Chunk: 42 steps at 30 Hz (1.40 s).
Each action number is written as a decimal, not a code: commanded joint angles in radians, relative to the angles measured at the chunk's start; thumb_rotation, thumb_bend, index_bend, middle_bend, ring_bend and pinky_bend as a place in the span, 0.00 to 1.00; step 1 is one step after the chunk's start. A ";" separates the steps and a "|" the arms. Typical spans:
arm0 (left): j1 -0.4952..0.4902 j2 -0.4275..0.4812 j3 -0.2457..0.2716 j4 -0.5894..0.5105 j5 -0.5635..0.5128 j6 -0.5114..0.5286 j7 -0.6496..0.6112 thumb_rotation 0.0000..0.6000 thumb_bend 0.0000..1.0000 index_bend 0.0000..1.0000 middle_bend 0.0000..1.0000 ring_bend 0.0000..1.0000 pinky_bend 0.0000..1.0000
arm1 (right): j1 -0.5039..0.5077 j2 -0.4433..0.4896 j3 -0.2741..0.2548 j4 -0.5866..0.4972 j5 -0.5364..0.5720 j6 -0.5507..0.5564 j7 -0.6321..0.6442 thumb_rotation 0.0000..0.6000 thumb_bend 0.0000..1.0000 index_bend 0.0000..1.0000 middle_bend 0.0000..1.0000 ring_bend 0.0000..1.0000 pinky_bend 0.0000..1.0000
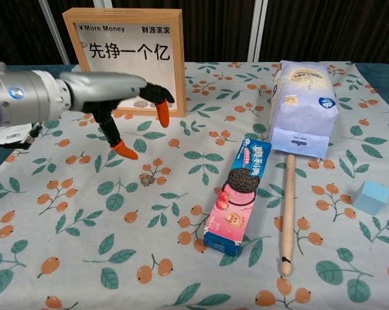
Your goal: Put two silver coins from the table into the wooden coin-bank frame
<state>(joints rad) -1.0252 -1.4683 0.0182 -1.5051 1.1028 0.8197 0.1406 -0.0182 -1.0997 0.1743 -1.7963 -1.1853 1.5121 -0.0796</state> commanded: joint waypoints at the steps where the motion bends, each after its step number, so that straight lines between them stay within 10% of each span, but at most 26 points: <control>1: -0.034 -0.088 -0.024 0.074 -0.043 -0.086 0.031 1.00 0.10 0.30 0.04 0.00 0.00 | -0.002 0.004 0.002 -0.006 0.007 0.000 0.000 1.00 0.37 0.11 0.09 0.05 0.00; 42: 0.057 -0.172 -0.056 0.170 -0.019 -0.037 0.236 1.00 0.10 0.29 0.04 0.00 0.00 | -0.001 0.014 0.010 -0.017 0.040 -0.008 -0.008 1.00 0.37 0.11 0.09 0.05 0.00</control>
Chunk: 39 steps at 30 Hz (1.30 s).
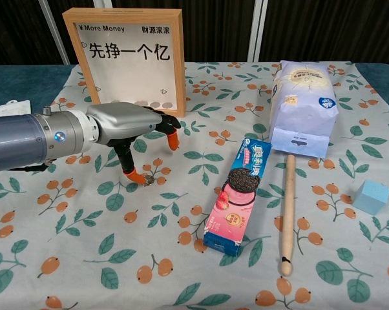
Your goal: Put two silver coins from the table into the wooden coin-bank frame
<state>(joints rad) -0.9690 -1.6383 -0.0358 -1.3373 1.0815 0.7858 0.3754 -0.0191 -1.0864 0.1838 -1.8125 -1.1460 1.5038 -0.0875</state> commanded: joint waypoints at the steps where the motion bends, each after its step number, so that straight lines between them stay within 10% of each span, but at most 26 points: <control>1: 0.001 -0.003 -0.003 0.004 0.003 -0.005 0.001 1.00 0.10 0.29 0.04 0.00 0.00 | 0.000 0.001 0.000 -0.001 0.001 0.000 -0.001 1.00 0.37 0.11 0.09 0.05 0.00; 39: 0.004 -0.048 -0.029 0.068 0.017 -0.051 0.017 1.00 0.10 0.29 0.04 0.00 0.00 | 0.003 0.010 -0.005 0.000 0.005 -0.007 -0.017 1.00 0.37 0.11 0.09 0.05 0.00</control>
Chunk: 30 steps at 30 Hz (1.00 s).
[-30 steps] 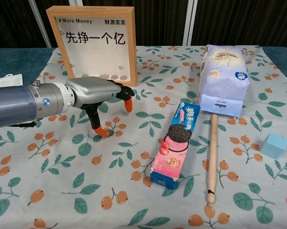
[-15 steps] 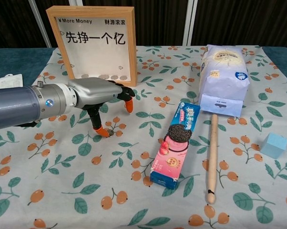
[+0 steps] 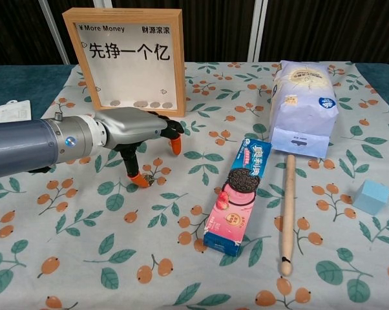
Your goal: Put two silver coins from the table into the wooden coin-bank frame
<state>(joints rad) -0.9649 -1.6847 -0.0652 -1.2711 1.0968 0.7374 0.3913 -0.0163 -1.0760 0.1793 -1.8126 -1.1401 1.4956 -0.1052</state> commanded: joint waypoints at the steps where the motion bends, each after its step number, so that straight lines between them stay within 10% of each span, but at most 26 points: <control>1: 0.000 -0.002 0.002 0.002 0.002 -0.004 0.002 1.00 0.10 0.29 0.04 0.00 0.00 | 0.000 -0.001 0.000 0.000 0.000 0.001 0.001 1.00 0.37 0.11 0.09 0.05 0.00; 19: 0.011 0.005 0.011 -0.015 0.029 0.007 0.024 1.00 0.14 0.56 0.06 0.00 0.00 | 0.001 0.001 0.000 -0.003 0.004 -0.003 0.007 1.00 0.37 0.11 0.09 0.05 0.00; 30: 0.009 0.000 0.013 -0.004 -0.002 -0.004 0.068 1.00 0.15 0.57 0.06 0.00 0.00 | 0.002 0.004 -0.001 -0.004 0.009 -0.006 0.004 1.00 0.37 0.11 0.09 0.05 0.00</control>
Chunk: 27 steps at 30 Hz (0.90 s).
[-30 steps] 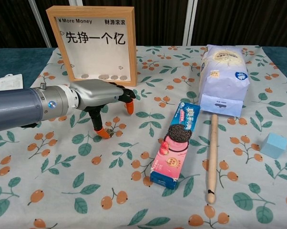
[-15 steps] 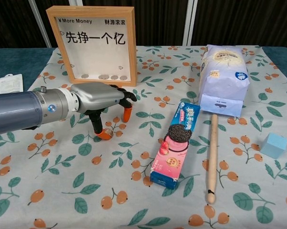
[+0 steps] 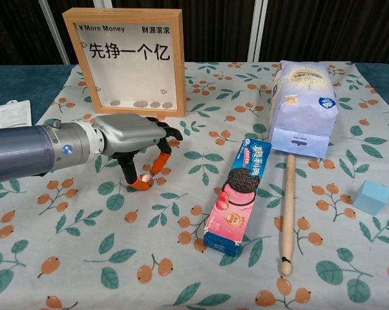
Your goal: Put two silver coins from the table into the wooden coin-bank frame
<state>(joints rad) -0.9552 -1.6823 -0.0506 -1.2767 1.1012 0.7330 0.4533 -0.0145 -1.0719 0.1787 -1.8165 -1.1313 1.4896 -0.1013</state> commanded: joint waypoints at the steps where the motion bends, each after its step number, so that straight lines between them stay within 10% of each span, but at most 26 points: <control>1: 0.000 -0.004 -0.003 0.003 -0.009 0.002 0.008 1.00 0.15 0.56 0.06 0.00 0.00 | 0.000 0.000 0.000 0.000 0.001 -0.001 0.000 1.00 0.37 0.11 0.09 0.05 0.00; 27: -0.002 0.006 0.002 -0.018 -0.039 -0.019 0.031 1.00 0.43 0.61 0.06 0.00 0.00 | 0.001 0.006 0.000 -0.009 0.010 -0.007 0.005 1.00 0.37 0.11 0.09 0.05 0.00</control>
<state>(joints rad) -0.9577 -1.6768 -0.0483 -1.2944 1.0633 0.7141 0.4843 -0.0137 -1.0662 0.1786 -1.8253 -1.1214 1.4826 -0.0959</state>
